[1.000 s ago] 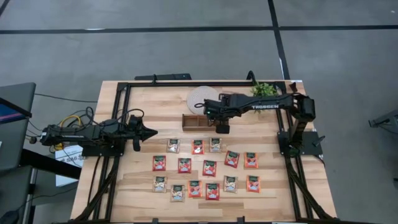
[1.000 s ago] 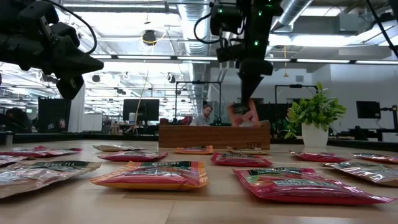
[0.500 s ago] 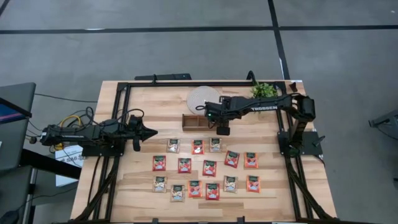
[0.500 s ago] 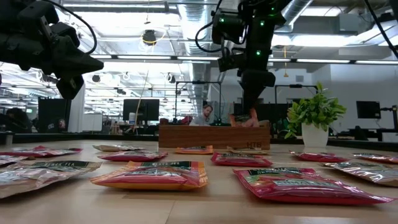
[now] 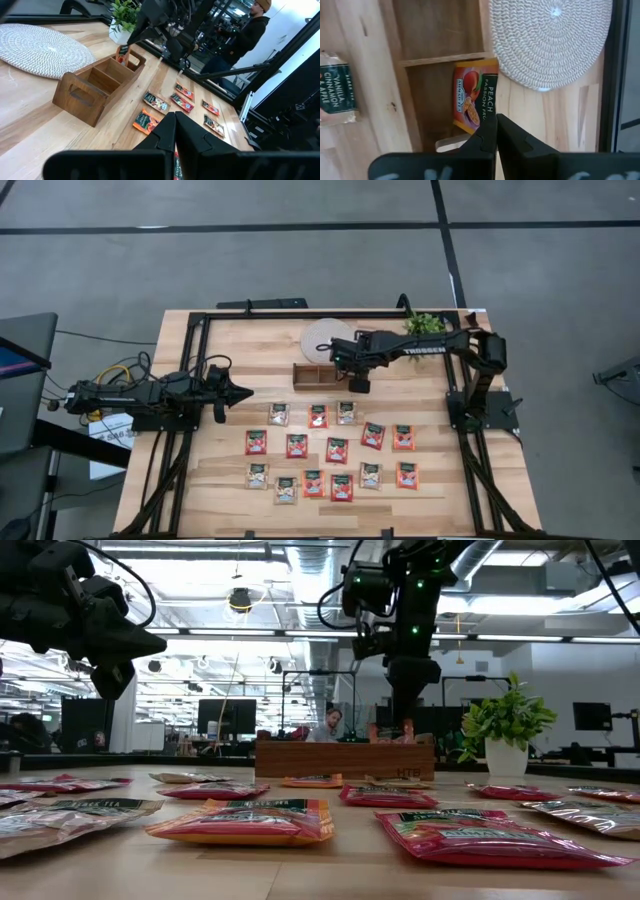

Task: Pick & Place Tea
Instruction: Put the orange tea bag into the right compartment of the wooden organizer

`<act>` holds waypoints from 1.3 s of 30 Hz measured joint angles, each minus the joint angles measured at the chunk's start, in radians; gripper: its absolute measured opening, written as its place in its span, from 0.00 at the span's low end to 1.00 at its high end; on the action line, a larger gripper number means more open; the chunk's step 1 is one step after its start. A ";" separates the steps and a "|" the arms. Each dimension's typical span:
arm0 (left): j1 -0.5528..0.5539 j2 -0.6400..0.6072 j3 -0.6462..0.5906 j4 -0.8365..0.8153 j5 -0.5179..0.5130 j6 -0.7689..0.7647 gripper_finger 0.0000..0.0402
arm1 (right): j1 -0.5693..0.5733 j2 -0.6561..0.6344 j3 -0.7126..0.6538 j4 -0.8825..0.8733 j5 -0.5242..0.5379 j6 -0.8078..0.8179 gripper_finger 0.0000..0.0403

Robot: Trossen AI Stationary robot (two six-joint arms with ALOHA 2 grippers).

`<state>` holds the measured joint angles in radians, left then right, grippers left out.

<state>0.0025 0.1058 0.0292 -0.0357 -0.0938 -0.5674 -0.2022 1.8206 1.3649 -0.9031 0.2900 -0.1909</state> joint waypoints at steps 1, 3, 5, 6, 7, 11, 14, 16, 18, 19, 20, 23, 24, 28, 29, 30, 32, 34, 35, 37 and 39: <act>0.000 0.000 0.000 0.000 0.000 0.000 0.00 | -0.003 0.000 0.000 0.000 0.000 0.000 0.00; 0.000 0.000 0.000 0.000 0.000 0.000 0.00 | -0.010 0.000 0.000 0.000 -0.002 -0.001 0.00; 0.000 0.000 0.000 0.000 0.000 0.000 0.00 | -0.015 0.000 0.000 0.000 -0.003 -0.001 0.00; 0.000 0.000 0.000 0.000 0.000 0.000 0.00 | -0.017 0.000 0.000 0.000 -0.004 -0.001 0.00; 0.000 0.000 0.000 0.000 0.000 0.000 0.00 | -0.018 0.000 0.000 0.000 -0.004 -0.003 0.00; 0.000 0.000 0.000 0.000 0.000 0.000 0.00 | -0.018 0.000 0.000 0.001 -0.011 -0.023 0.00; 0.000 0.000 0.000 0.000 0.000 0.000 0.00 | -0.018 0.000 0.000 0.014 -0.030 -0.029 0.00; 0.000 0.000 0.000 0.000 0.000 0.001 0.00 | -0.018 0.000 0.000 0.023 -0.030 -0.030 0.00; 0.000 0.000 0.000 0.000 0.000 0.001 0.00 | -0.018 0.000 0.000 0.031 -0.030 -0.040 0.00; 0.000 0.000 0.000 0.000 0.000 0.001 0.00 | -0.018 0.000 0.000 0.030 -0.030 -0.046 0.00; 0.000 0.000 0.000 0.000 0.000 0.001 0.00 | -0.018 0.000 0.000 0.030 -0.030 -0.051 0.00; 0.000 0.000 0.000 0.000 0.000 0.001 0.00 | -0.021 0.000 0.000 0.030 -0.030 -0.053 0.03; 0.000 0.000 0.000 0.000 0.000 0.001 0.00 | -0.023 0.000 0.000 0.030 -0.030 -0.053 0.04; 0.000 0.000 0.000 0.000 0.000 0.001 0.00 | -0.029 0.000 0.000 0.030 -0.029 -0.055 0.16; 0.000 0.000 0.000 0.000 0.000 0.001 0.00 | -0.030 0.000 0.000 0.029 -0.029 -0.055 0.19; 0.000 0.000 0.000 0.000 0.000 0.001 0.00 | -0.030 0.000 0.000 0.029 -0.029 -0.055 0.22; 0.000 0.000 0.000 0.000 0.000 0.001 0.00 | -0.034 0.000 0.000 0.019 -0.028 -0.067 0.27; 0.000 0.000 0.000 0.000 0.000 0.001 0.00 | -0.033 -0.001 0.000 0.002 -0.021 -0.072 0.30; 0.000 0.000 0.000 0.000 0.000 0.001 0.00 | -0.033 -0.005 0.000 -0.012 -0.017 -0.071 0.32; 0.000 0.000 0.000 0.000 0.000 0.001 0.00 | -0.024 -0.009 0.009 -0.061 0.001 -0.058 0.34; 0.000 0.000 0.000 0.000 0.000 0.001 0.00 | -0.013 -0.008 0.037 -0.159 0.001 -0.039 0.34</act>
<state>0.0025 0.1058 0.0292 -0.0353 -0.0940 -0.5667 -0.2152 1.8122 1.4016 -1.0617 0.2911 -0.2302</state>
